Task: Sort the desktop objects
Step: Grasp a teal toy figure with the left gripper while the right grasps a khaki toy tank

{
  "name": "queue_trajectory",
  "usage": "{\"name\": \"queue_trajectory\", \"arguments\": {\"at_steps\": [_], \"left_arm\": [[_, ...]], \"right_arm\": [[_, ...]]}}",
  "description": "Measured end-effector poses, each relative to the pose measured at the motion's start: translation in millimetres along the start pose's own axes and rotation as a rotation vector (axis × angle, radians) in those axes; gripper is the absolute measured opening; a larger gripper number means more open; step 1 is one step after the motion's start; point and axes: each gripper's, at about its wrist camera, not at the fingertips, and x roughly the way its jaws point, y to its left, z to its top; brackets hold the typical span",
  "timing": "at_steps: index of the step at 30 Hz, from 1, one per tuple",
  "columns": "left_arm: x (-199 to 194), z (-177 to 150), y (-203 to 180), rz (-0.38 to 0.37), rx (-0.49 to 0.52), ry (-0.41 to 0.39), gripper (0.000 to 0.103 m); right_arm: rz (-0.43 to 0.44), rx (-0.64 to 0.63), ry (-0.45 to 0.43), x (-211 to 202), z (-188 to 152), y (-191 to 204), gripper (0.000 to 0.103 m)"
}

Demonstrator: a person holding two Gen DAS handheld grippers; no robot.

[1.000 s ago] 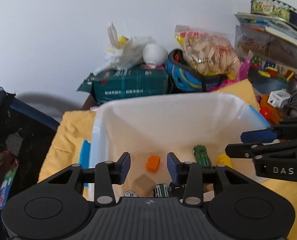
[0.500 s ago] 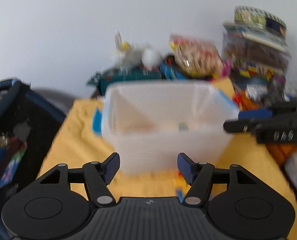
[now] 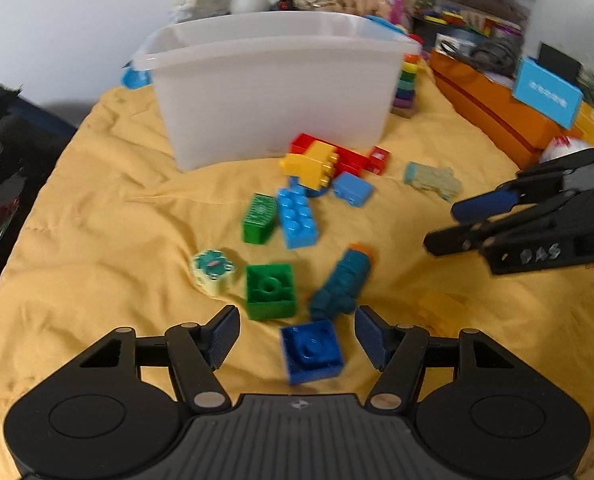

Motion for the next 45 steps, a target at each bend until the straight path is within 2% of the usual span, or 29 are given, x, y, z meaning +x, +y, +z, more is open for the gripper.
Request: {"name": "queue_trajectory", "arguments": {"at_steps": [5,7,11,13,16,18,19,24,29,31,34,37,39,41,45], "left_arm": [[-1,9,-27,-0.032,0.133,-0.061,0.067],[9,13,-34,-0.030,0.164,-0.031,0.064],[29,17,-42,-0.052,0.202,0.028,0.054],[36,19,-44,-0.057,0.217,0.039,0.053],[45,23,-37,-0.073,0.170,0.068,0.044],[45,26,-30,-0.088,0.115,0.091,0.030],[44,27,-26,-0.102,0.081,0.108,0.028],[37,26,-15,-0.133,-0.020,0.127,0.028],[31,21,-7,-0.141,-0.084,0.138,0.028],[30,21,-6,-0.145,-0.090,0.139,0.028],[31,20,-6,-0.151,-0.095,0.150,0.028],[33,18,-8,-0.147,-0.084,0.153,0.028],[33,18,-8,-0.145,-0.079,0.145,0.030],[34,17,-9,-0.146,-0.063,0.143,0.030],[29,17,-13,-0.154,-0.023,0.141,0.027]], "right_arm": [[0.000,0.011,0.052,8,-25,2,0.049],[-0.007,0.024,0.060,9,-33,1,0.049],[-0.001,0.050,0.058,5,-41,-4,0.049],[-0.003,0.049,0.057,4,-42,-4,0.049],[-0.004,0.051,0.058,3,-41,-5,0.049],[-0.010,0.051,0.053,2,-39,-6,0.049],[-0.014,0.047,0.047,2,-37,-8,0.049],[-0.059,0.038,0.014,1,-26,-22,0.049],[-0.140,-0.039,-0.037,6,-6,-42,0.049],[-0.146,-0.107,-0.023,15,2,-47,0.049],[-0.090,-0.174,0.032,32,11,-47,0.049],[-0.122,-0.237,0.065,46,14,-42,0.048],[-0.121,-0.209,0.065,48,15,-44,0.042],[-0.129,-0.163,0.067,44,16,-48,0.029],[-0.071,-0.051,0.083,26,13,-52,0.028]]}}
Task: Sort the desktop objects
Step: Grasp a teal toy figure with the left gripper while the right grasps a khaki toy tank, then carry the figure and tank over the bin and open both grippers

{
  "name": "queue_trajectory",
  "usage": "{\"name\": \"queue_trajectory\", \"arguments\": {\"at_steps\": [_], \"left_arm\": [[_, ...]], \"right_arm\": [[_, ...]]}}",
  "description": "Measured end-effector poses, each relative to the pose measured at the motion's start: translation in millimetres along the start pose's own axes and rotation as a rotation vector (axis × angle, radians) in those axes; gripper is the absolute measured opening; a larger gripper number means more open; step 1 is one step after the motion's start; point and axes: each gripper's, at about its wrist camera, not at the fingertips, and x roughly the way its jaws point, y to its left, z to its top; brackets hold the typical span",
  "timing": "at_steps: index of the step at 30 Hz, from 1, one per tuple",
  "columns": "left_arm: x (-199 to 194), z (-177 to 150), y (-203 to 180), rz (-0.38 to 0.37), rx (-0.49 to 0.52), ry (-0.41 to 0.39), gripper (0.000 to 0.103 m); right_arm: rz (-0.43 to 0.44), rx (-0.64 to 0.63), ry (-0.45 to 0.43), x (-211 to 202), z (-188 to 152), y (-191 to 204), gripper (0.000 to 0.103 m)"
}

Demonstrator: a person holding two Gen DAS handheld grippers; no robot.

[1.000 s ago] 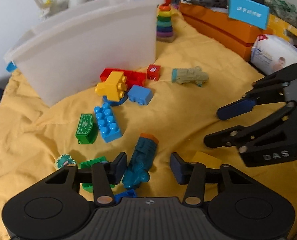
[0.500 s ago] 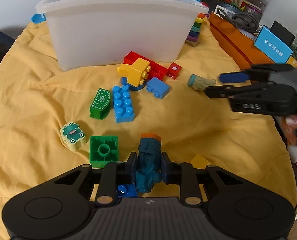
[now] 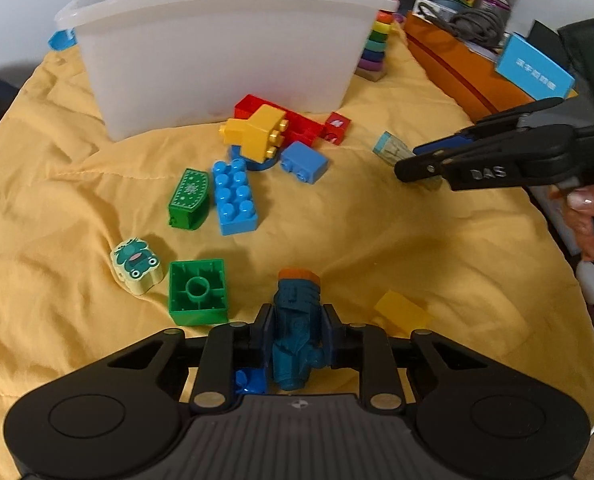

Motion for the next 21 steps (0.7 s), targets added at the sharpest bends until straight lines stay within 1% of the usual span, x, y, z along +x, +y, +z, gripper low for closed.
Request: {"name": "queue_trajectory", "arguments": {"at_steps": [2,6,7,10,11,14,17,19,21], "left_arm": [[-1,0,-2,0.004,0.015,-0.003,0.027],[0,0,-5,0.014,0.030,0.000,0.027],[0,1,-6,0.014,0.030,0.000,0.027],[-3,5,-6,0.019,0.033,-0.014,0.027],[-5,7,-5,0.021,0.030,-0.021,0.027],[-12,14,-2,0.028,0.025,-0.043,0.027],[-23,24,1,0.040,0.023,-0.075,0.027],[-34,33,4,0.041,0.015,-0.106,0.027],[-45,45,6,0.043,0.016,-0.147,0.027]], "right_arm": [[0.022,0.024,0.003,-12,-4,3,0.028],[0.096,0.128,0.018,-27,-17,7,0.028],[0.102,0.141,0.024,-25,-19,8,0.028],[0.081,0.154,0.043,-14,-24,11,0.029],[0.079,0.161,0.043,-12,-25,11,0.031],[0.072,0.155,0.041,-4,-24,13,0.030],[0.036,0.081,0.040,0,-24,21,0.028],[0.029,0.061,0.038,-4,-23,24,0.028],[0.041,0.053,0.023,-12,-17,24,0.027]]}}
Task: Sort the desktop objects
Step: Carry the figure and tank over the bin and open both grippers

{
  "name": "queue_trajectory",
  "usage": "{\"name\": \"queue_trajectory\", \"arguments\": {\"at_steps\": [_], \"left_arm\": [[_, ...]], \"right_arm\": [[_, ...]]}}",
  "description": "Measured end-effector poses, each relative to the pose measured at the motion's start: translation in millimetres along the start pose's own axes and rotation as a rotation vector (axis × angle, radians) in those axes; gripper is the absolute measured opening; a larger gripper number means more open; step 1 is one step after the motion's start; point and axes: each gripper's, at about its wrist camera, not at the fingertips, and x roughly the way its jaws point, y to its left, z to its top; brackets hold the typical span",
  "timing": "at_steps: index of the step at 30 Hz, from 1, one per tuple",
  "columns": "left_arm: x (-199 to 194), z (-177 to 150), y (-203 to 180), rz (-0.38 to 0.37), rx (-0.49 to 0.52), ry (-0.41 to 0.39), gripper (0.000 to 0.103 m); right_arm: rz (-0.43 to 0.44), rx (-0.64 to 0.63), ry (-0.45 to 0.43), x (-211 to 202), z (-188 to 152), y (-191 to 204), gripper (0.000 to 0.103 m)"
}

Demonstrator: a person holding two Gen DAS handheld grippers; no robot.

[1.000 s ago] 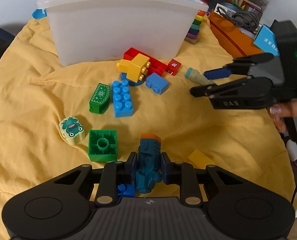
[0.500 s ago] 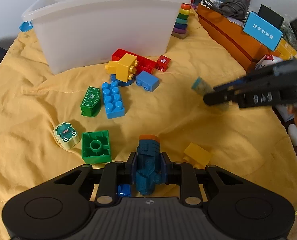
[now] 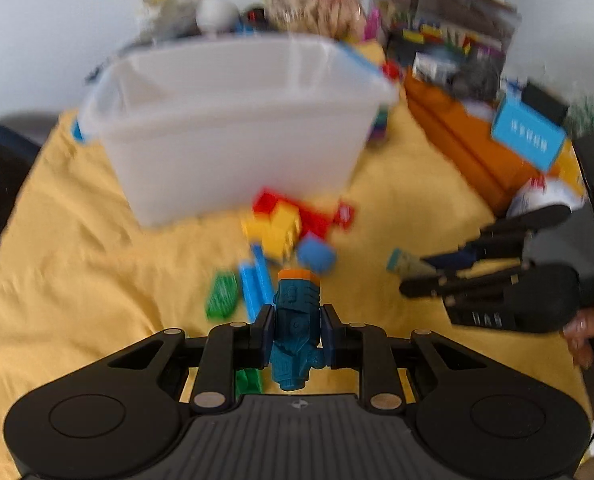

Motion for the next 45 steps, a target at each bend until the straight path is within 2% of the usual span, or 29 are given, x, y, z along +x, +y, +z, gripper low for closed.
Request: {"name": "queue_trajectory", "arguments": {"at_steps": [8,14,19,25,29,30,33,37,39,41,45], "left_arm": [[-31,74,13,0.047,-0.007,-0.166,0.027],[-28,124,20,0.113,0.020,-0.245,0.027],[6,154,32,0.197,0.020,-0.228,0.027],[49,161,45,0.246,0.037,-0.149,0.027],[70,151,56,0.225,-0.005,-0.108,0.028],[72,149,58,0.217,-0.019,-0.099,0.031],[73,145,58,0.228,-0.007,-0.094,0.045],[67,145,55,0.267,0.029,-0.103,0.048],[61,146,54,0.285,0.033,-0.112,0.056],[56,147,52,0.302,0.040,-0.126,0.059],[40,145,49,0.306,0.044,-0.147,0.059]], "right_arm": [[-0.020,-0.125,-0.178,-53,61,12,0.027],[-0.033,-0.129,-0.305,-72,116,1,0.028],[-0.076,-0.144,-0.334,-60,152,-6,0.028],[-0.089,-0.110,-0.281,-23,169,-12,0.028],[-0.081,-0.059,-0.225,-4,165,-16,0.028],[-0.073,-0.046,-0.213,1,164,-18,0.028],[-0.059,-0.003,-0.204,3,162,-25,0.032],[-0.081,-0.025,-0.227,-6,162,-26,0.034],[-0.081,-0.025,-0.244,-13,161,-25,0.035],[-0.074,-0.018,-0.261,-17,162,-25,0.037],[-0.055,-0.006,-0.293,-30,160,-23,0.038]]}}
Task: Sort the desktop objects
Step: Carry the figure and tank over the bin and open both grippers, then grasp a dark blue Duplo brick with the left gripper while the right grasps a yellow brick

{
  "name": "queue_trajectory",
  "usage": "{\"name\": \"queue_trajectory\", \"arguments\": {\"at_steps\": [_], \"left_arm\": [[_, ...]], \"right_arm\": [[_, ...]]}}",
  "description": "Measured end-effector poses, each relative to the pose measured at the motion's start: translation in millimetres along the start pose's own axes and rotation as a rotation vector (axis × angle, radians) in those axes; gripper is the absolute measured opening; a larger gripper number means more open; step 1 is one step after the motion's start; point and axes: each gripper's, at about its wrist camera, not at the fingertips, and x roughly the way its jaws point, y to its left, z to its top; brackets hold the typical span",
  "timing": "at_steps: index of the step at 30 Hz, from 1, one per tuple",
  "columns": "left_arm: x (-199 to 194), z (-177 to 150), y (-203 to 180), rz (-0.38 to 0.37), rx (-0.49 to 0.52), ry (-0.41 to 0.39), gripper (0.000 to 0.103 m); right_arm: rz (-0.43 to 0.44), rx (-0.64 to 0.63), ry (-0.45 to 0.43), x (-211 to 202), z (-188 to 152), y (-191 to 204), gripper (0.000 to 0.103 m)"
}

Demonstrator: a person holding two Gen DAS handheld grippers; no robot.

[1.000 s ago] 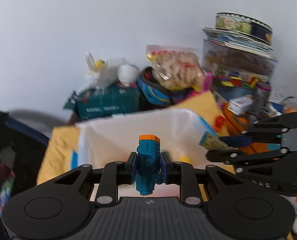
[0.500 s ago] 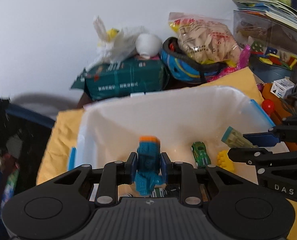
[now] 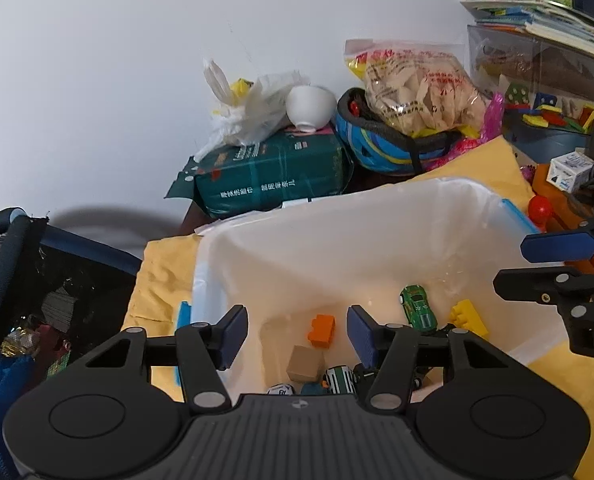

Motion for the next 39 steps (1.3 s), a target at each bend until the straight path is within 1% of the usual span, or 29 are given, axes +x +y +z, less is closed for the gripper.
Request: {"name": "queue_trajectory", "arguments": {"at_steps": [3,4,5,6,8,10,12,14,15,17,19,22,25,26,28,31,35,37,38,39], "left_arm": [[-22,-10,4,-0.011,-0.022,-0.037,0.059],[-34,-17,6,-0.032,-0.038,-0.061,0.061],[-43,-25,8,-0.054,-0.044,-0.078,0.066],[-51,-35,9,-0.068,-0.047,-0.088,0.069],[-65,-59,9,-0.079,-0.044,-0.088,0.069],[-71,-87,8,-0.088,-0.047,-0.052,0.069],[-73,-121,7,-0.113,-0.069,-0.001,0.069],[-69,-153,5,-0.142,-0.096,0.083,0.069],[-67,-166,4,-0.149,-0.108,0.124,0.069],[-66,-188,1,-0.162,-0.131,0.176,0.069],[-71,-203,-1,-0.174,-0.145,0.195,0.069],[-75,-215,-2,-0.180,-0.143,0.214,0.069],[-80,-223,-6,-0.187,-0.137,0.229,0.069],[-79,-223,-8,-0.194,-0.130,0.230,0.069],[-81,-223,-13,-0.208,-0.110,0.222,0.069],[-83,-223,-22,-0.225,-0.077,0.214,0.069],[-86,-221,-30,-0.240,-0.041,0.196,0.069],[-83,-221,-34,-0.249,-0.024,0.201,0.065],[-81,-221,-37,-0.259,-0.011,0.210,0.054],[-79,-221,-41,-0.260,0.006,0.216,0.038]], "right_arm": [[0.019,0.027,-0.019,-14,-3,0,0.040],[0.035,0.044,-0.029,-20,-5,-1,0.041],[0.045,0.053,-0.036,-26,-8,-1,0.042],[0.051,0.058,-0.043,-32,-13,0,0.043],[0.049,0.049,-0.047,-43,-26,2,0.044],[0.041,0.044,-0.037,-51,-41,5,0.044],[0.020,0.030,-0.031,-57,-59,8,0.044],[-0.001,0.024,-0.003,-59,-79,12,0.046],[0.005,0.030,0.025,-57,-90,12,0.046],[0.022,0.044,0.093,-48,-111,14,0.045],[0.036,0.044,0.159,-41,-130,19,0.044],[0.069,0.038,0.226,-34,-155,31,0.044],[0.106,0.077,0.283,-28,-175,40,0.044],[0.117,0.070,0.295,-28,-180,45,0.045],[0.127,0.027,0.287,-32,-185,56,0.045],[0.159,0.002,0.253,-41,-182,64,0.044],[0.179,-0.077,0.224,-52,-181,76,0.044],[0.206,-0.101,0.217,-56,-182,81,0.044],[0.214,-0.122,0.222,-56,-183,85,0.042],[0.215,-0.139,0.219,-57,-184,90,0.042]]}}
